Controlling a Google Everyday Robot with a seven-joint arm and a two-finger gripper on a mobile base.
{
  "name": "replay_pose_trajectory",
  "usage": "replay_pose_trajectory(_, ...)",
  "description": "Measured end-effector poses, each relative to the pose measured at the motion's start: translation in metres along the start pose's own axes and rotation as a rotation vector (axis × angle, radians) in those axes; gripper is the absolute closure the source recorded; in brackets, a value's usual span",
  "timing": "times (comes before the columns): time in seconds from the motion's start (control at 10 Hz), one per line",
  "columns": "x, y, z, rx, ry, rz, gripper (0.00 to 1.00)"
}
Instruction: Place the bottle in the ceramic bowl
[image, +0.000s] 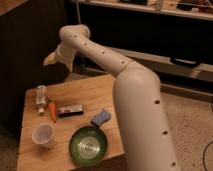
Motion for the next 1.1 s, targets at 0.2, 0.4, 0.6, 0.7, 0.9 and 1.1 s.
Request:
replay_pose_trajectory(0.2, -0.004, -0.003, 0.033, -0.005, -0.047, -0.039, 0.2)
replay_pose_trajectory(0.4, -0.001, -0.003, 0.061, -0.008, -0.07, -0.057, 0.2)
replay_pose_trajectory(0.6, 0.003, 0.0, 0.078, 0.007, -0.08, -0.072, 0.2)
replay_pose_trajectory(0.7, 0.002, 0.002, 0.082, 0.015, -0.086, -0.08, 0.2)
replay_pose_trajectory(0.9, -0.005, 0.003, 0.094, 0.021, -0.097, -0.093, 0.2)
replay_pose_trajectory(1.1, -0.013, 0.012, 0.112, 0.016, -0.103, -0.095, 0.2)
